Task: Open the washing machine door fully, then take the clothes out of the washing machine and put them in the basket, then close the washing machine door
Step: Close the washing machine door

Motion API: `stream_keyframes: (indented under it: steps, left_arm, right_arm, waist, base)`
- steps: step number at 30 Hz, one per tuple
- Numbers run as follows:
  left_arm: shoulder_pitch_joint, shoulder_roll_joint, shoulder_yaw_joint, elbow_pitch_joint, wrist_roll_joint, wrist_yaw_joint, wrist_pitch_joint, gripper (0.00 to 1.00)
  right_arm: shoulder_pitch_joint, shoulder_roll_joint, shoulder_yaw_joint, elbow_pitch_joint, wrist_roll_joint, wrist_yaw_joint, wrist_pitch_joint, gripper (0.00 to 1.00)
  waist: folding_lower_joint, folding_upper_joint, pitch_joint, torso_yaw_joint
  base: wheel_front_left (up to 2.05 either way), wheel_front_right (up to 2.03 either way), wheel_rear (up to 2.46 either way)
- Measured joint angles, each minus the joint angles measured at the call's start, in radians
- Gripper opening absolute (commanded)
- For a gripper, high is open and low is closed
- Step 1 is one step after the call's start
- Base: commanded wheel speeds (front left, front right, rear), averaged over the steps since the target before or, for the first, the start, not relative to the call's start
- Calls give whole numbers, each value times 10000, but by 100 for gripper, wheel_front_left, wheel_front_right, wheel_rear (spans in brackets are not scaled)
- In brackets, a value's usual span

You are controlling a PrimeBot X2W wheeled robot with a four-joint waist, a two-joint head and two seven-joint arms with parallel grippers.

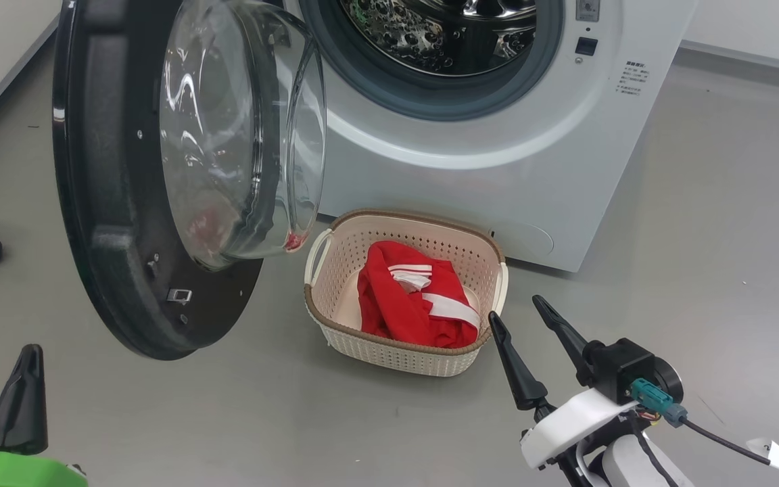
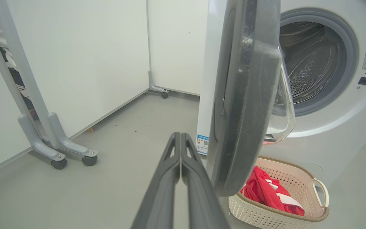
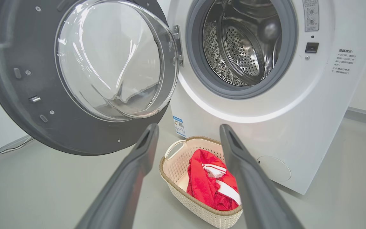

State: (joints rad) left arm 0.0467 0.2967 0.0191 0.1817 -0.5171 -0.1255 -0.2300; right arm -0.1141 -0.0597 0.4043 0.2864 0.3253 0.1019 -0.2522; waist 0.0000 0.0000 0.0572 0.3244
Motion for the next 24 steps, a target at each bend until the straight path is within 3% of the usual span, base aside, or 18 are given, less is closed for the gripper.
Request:
stream_keyframes:
  steps: [10,17,21,24]
  left_arm:
    - [-14,213,-138,-291,-587,0,278,0]
    - [-675,81,339,-414,-3373,0,1294,0]
    - [-1240,-77,1185,-104,-5112,0,2293,0]
    - [-1609,-510,1860,140,-6788,2,3175,0]
  right_arm:
    - [1,6,130,-6,-2,10,0,100]
    - [-7,8,128,-8,-12,10,0,100]
    - [-18,6,107,-2,-13,12,0,100]
    - [-48,6,144,-6,-17,12,0,100]
  waist:
    - [0,0,120,-94]
    - [0,0,339,-178]
    - [1,0,406,-214]
    - [0,0,442,-234]
  base:
    - [0,0,0]
    - [0,0,0]
    - [0,0,0]
    - [0,0,0]
